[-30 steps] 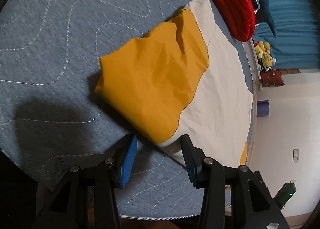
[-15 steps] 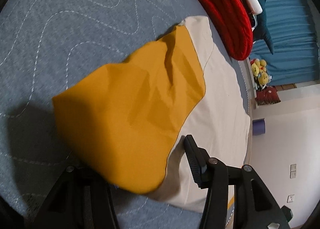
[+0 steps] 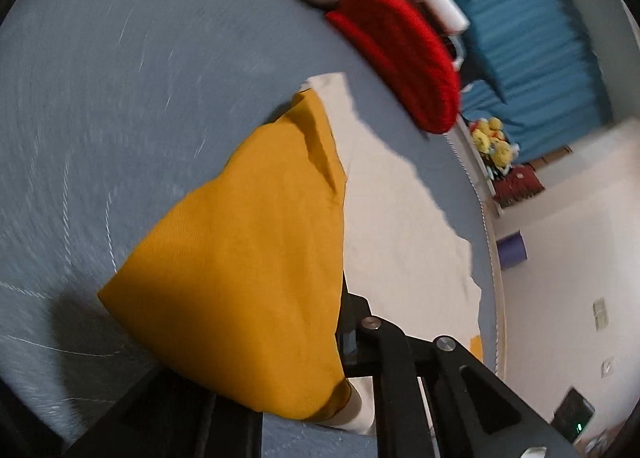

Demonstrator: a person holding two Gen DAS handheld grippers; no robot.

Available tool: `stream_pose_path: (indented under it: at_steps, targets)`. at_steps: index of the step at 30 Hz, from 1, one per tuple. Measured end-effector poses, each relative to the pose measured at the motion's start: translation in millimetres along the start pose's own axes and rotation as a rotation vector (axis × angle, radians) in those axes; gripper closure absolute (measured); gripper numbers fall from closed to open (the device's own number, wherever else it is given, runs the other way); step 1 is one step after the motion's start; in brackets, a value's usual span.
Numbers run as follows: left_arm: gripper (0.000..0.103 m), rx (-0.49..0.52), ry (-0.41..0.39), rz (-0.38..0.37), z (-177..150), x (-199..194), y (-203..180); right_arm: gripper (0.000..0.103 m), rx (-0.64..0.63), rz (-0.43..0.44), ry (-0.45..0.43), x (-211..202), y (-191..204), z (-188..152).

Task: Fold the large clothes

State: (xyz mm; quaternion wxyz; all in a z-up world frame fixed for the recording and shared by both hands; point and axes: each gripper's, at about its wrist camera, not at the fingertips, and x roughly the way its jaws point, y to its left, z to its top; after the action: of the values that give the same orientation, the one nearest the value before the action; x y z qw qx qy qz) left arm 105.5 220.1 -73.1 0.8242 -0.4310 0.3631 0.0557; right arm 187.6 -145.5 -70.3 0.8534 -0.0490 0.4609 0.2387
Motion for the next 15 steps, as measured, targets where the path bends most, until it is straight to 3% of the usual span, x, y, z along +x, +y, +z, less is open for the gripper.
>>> stream_pose_path:
  at_steps: [6, 10, 15]
  targets:
    - [0.093, 0.033, -0.037, 0.077, 3, -47, -6, 0.073, -0.024, 0.033, 0.002, 6, 26, 9]
    - [0.093, 0.064, -0.051, 0.111, 3, -57, -2, 0.073, -0.056, 0.059, 0.017, 14, 42, 9]
    - [0.093, 0.181, -0.052, 0.141, -6, -52, -24, 0.073, -0.068, 0.066, 0.151, 54, 52, 0]
